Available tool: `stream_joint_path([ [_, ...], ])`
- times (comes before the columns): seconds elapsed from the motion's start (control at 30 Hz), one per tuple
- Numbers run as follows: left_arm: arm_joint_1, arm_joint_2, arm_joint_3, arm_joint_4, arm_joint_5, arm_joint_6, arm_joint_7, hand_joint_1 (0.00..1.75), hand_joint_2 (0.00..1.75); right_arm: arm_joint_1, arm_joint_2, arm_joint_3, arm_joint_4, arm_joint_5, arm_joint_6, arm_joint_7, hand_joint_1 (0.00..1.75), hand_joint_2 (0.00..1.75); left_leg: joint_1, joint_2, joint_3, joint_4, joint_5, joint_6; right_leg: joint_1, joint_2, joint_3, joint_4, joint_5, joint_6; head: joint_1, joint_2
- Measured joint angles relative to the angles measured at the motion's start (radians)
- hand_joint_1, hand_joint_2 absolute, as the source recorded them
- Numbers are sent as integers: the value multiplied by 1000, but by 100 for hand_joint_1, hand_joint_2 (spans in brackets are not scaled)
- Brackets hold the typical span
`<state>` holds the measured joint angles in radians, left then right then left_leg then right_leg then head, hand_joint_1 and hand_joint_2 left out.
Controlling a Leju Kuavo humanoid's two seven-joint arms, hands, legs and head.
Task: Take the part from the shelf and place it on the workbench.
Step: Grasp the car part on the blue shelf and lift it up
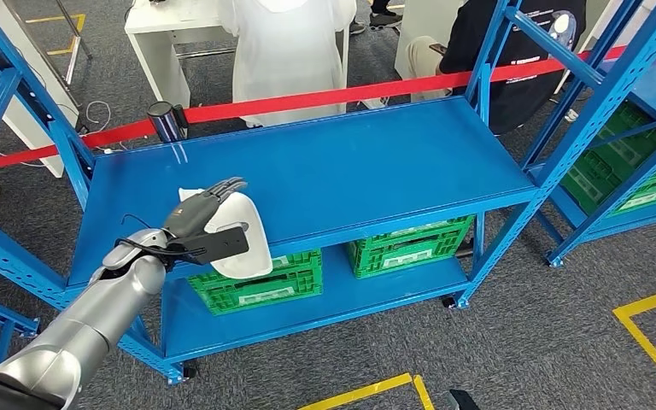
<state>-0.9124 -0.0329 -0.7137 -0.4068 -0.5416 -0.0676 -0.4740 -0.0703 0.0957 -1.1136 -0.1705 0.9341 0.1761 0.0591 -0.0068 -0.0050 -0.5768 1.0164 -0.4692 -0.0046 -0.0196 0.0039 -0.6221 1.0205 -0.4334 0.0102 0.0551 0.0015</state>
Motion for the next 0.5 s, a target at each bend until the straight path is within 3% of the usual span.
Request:
stream_joint_path([
  [0.5, -38, 102, -178, 29, -212, 52, -56, 0, 0, 1, -7, -8, 0, 10, 4, -4, 0, 0, 0, 0, 0, 0, 0, 0, 0, 0, 0, 0, 0, 0, 0, 0],
])
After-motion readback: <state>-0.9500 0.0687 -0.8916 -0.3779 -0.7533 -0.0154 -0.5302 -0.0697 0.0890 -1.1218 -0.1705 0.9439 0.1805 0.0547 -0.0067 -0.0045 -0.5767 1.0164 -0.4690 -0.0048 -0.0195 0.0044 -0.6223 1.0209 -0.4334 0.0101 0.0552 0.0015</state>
